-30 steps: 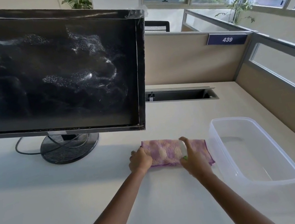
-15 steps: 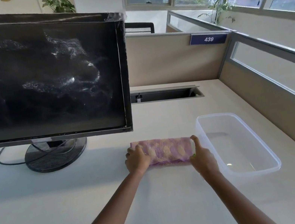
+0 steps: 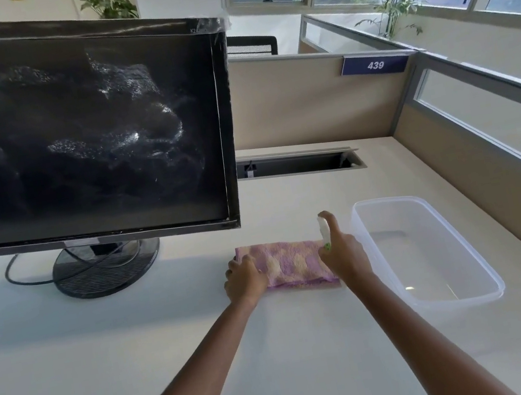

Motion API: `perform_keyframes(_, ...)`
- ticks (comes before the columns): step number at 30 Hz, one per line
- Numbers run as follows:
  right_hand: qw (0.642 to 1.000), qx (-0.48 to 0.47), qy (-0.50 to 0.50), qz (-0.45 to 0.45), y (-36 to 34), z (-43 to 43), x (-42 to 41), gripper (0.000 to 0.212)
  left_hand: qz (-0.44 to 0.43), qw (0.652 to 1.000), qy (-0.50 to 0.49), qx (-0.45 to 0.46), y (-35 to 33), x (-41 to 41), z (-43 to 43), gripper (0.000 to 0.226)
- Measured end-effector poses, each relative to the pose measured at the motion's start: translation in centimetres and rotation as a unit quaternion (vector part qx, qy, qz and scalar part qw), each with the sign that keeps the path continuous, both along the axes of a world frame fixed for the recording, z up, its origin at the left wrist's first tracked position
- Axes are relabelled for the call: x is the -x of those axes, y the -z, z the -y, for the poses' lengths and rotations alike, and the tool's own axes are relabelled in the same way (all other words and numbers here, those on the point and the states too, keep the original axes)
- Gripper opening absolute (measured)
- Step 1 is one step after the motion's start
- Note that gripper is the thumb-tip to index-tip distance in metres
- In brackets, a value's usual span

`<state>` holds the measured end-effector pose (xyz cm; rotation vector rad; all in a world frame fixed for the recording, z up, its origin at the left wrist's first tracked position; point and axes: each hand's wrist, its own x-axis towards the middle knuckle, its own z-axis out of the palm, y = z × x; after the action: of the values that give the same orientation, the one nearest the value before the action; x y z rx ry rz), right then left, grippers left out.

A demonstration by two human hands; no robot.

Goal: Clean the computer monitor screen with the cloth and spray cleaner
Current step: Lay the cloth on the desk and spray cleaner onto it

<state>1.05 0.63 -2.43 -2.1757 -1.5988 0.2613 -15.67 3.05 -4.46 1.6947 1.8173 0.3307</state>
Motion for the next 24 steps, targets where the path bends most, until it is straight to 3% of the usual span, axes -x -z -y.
perform_keyframes(8, 0.995, 0.030, 0.025, 0.093, 0.0, -0.7, -0.9, 0.064, 0.017, 1.000, -0.008, 0.012, 0.1, 0.3, 0.0, 0.035)
perform_keyframes(12, 0.995, -0.032, 0.040, 0.091, 0.1, -0.3, -1.2, 0.063, 0.028, 0.999, -0.013, 0.013, 0.2, 0.3, 0.1, 0.035)
perform_keyframes(14, 0.994, -0.083, 0.033, 0.057, 0.3, 0.1, -1.1, 0.068, 0.035, 0.999, -0.022, 0.015, 0.2, 0.3, 0.0, 0.036)
perform_keyframes(17, 0.985, -0.153, 0.047, -0.066, 1.0, 0.9, -0.7, 0.073, 0.053, 0.997, -0.042, 0.021, 0.3, 0.3, -0.1, 0.039)
perform_keyframes(20, 0.957, -0.194, 0.071, -0.201, 2.4, 1.7, -0.3, 0.057, 0.068, 0.995, -0.064, 0.036, 0.5, 0.5, -0.2, 0.046)
perform_keyframes(24, 0.943, -0.212, 0.066, -0.249, 4.3, 2.5, -0.3, 0.038, 0.050, 0.994, -0.087, 0.036, 0.8, 0.4, -0.3, 0.045)
